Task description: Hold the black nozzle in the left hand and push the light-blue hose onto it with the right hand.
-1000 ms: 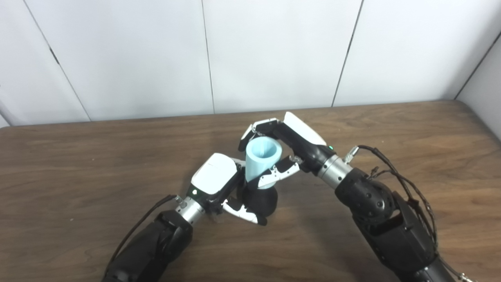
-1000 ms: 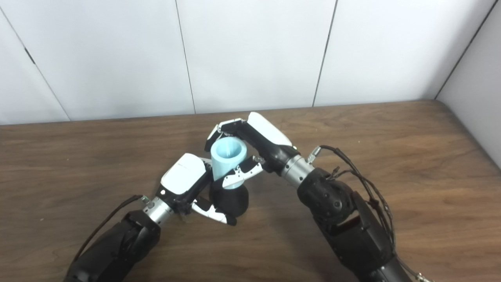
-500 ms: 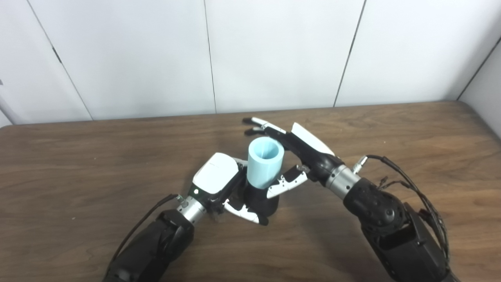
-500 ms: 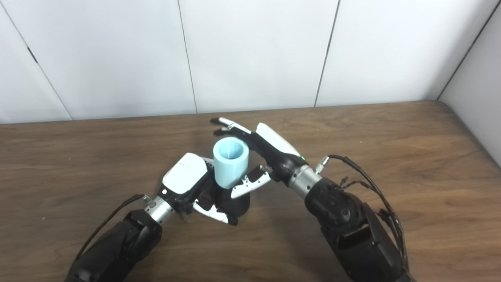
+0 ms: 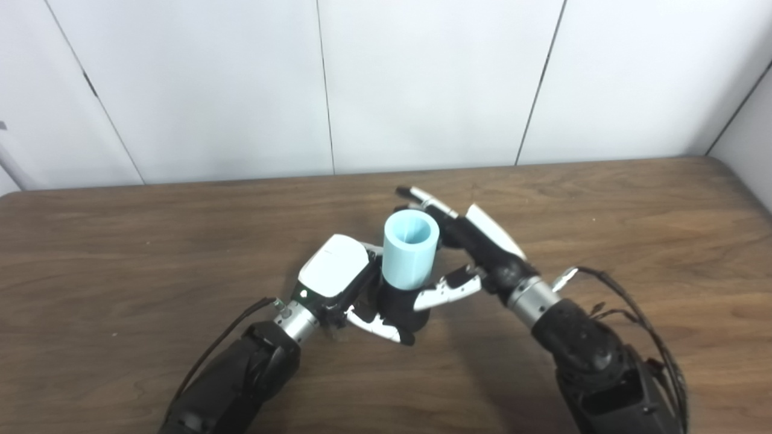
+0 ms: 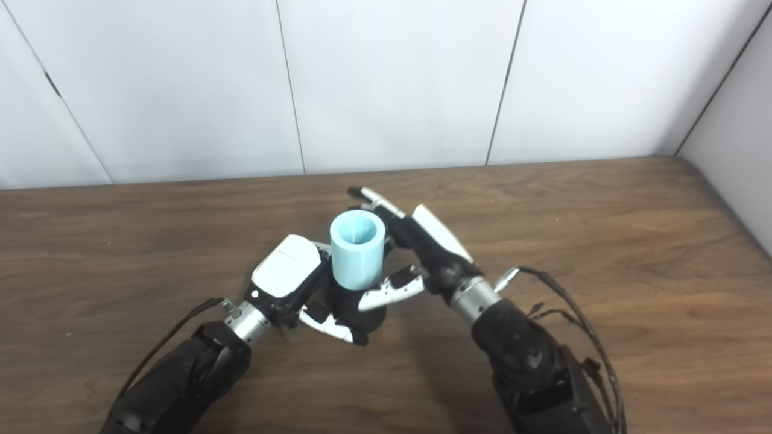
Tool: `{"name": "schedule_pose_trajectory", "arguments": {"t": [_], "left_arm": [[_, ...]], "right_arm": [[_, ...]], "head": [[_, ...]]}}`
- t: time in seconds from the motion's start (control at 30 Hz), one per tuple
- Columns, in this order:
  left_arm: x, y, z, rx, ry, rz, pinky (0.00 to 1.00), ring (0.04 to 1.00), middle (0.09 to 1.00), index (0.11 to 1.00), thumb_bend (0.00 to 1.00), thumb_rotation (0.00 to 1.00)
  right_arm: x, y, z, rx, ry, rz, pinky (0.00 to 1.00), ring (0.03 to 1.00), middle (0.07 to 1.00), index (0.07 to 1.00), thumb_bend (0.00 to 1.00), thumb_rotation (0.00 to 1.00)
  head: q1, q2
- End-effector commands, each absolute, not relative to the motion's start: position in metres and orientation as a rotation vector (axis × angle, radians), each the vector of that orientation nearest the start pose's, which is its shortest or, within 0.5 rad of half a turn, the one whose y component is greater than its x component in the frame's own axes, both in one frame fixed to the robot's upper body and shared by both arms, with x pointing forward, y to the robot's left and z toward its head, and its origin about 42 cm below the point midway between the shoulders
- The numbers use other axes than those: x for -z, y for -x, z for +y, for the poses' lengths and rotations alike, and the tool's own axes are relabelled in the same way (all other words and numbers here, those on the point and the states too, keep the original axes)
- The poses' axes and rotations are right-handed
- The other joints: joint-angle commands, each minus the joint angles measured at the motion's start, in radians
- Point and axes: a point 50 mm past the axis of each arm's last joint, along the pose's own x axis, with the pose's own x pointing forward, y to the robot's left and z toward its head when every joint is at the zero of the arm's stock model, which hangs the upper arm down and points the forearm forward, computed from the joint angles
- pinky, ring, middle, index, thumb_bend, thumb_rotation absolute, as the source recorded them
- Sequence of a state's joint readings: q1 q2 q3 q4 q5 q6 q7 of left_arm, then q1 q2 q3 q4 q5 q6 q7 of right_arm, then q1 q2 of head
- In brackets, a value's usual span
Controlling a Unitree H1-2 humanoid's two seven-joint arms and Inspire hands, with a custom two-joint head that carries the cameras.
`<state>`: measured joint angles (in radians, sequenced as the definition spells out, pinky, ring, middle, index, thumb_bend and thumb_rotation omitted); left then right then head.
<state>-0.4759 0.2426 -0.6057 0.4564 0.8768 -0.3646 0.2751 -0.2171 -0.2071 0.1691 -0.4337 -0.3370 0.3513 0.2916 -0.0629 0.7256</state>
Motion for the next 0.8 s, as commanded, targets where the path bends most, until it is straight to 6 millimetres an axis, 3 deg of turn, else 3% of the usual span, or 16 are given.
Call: {"name": "schedule_pose_trajectory", "arguments": {"t": [0.0, 0.17, 0.27, 0.37, 0.57, 0.77], "left_arm": [[-0.063, -0.354, 0.136, 0.691, -1.203, -0.485, 0.34, 0.42, 0.457, 0.509, 0.5, 0.0], [-0.063, -0.356, 0.137, 0.688, -1.209, -0.49, 0.34, 0.415, 0.456, 0.508, 0.5, 0.0], [-0.063, -0.357, 0.137, 0.689, -1.209, -0.493, 0.34, 0.41, 0.454, 0.511, 0.5, 0.0], [-0.063, -0.357, 0.137, 0.692, -1.208, -0.488, 0.34, 0.413, 0.451, 0.51, 0.5, 0.0], [-0.064, -0.358, 0.137, 0.694, -1.21, -0.496, 0.33, 0.406, 0.453, 0.527, 0.5, 0.0], [-0.064, -0.36, 0.136, 0.693, -1.21, -0.502, 0.31, 0.399, 0.441, 0.528, 0.5, 0.0]], "right_arm": [[-0.26, -0.312, -0.206, -0.303, 0.563, -0.305, 0.55, 0.715, 0.904, 0.989, 0.87, 0.12], [-0.267, -0.317, -0.233, -0.396, 0.61, -0.302, 0.82, 0.955, 0.995, 1.0, 0.99, 0.37], [-0.271, -0.313, -0.25, -0.385, 0.605, -0.364, 0.92, 0.988, 1.0, 1.0, 1.0, 0.44], [-0.274, -0.309, -0.26, -0.359, 0.601, -0.432, 0.88, 0.967, 1.0, 1.0, 1.0, 0.53], [-0.285, -0.301, -0.26, -0.412, 0.628, -0.591, 0.88, 0.97, 0.987, 0.943, 1.0, 0.56], [-0.303, -0.292, -0.243, -0.454, 0.806, -0.74, 0.85, 0.919, 0.922, 0.879, 0.8, 0.68]], "head": [[-0.001, 0.0], [-0.002, -0.002], [-0.001, -0.001], [-0.001, -0.001], [-0.001, 0.001], [0.0, 0.0]]}}
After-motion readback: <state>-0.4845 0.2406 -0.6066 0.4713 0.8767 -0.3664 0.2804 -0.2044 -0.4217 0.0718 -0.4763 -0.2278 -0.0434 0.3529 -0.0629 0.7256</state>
